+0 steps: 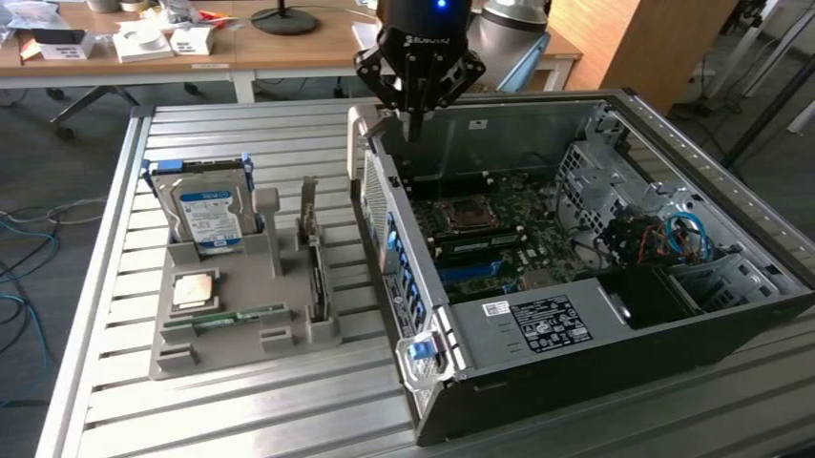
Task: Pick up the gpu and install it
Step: 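Reach for the gpu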
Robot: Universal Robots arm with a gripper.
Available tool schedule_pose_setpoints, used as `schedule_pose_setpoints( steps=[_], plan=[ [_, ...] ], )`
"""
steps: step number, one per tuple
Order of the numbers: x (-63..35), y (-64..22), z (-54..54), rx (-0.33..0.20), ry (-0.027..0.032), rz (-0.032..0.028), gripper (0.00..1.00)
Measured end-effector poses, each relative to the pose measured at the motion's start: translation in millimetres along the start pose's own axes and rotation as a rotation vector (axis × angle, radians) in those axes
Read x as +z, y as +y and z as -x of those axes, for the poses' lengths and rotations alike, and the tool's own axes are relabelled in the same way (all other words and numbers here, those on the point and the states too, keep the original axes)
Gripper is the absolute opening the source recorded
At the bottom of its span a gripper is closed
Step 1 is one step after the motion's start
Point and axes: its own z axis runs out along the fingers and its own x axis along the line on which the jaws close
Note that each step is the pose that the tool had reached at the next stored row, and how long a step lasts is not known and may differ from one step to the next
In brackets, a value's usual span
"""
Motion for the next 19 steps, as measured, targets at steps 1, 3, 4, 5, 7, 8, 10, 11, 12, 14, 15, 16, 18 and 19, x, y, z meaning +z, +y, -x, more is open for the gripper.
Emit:
schedule_pose_setpoints(
  steps=[1, 3, 4, 5, 7, 8, 10, 11, 12, 14, 15, 16, 18, 19],
  plan=[
    [0.0, -0.1, -1.4, 0.000, 0.0000, -0.0001, 0.11],
    [0.0, -0.4, -4.6, 0.000, 0.0000, 0.0000, 0.11],
    [-0.1, -0.5, -6.1, 0.000, 0.0000, 0.0000, 0.11],
    [-0.1, -0.6, -7.6, 0.000, 0.0000, 0.0000, 0.11],
    [-0.1, -0.8, -10.7, 0.000, 0.0000, 0.0000, 0.11],
    [-0.1, -0.9, -12.2, 0.000, 0.0000, 0.0000, 0.11],
    [-0.1, -1.2, -15.4, 0.000, 0.0000, 0.0000, 0.11],
    [-0.1, -1.3, -16.9, 0.000, 0.0000, 0.0000, 0.11],
    [-0.1, -1.4, -18.5, 0.000, 0.0000, 0.0000, 0.11],
    [-0.2, -1.6, -21.6, 0.000, 0.0000, 0.0000, 0.11],
    [-0.2, -1.7, -23.2, 0.000, 0.0000, -0.0001, 0.11],
    [-0.2, -1.9, -24.8, 0.000, 0.0000, 0.0000, 0.11],
    [-0.2, -2.1, -28.2, 0.000, 0.0000, 0.0000, 0.11],
    [-0.3, -2.2, -29.9, 0.000, 0.0000, -0.0001, 0.11]
  ],
)
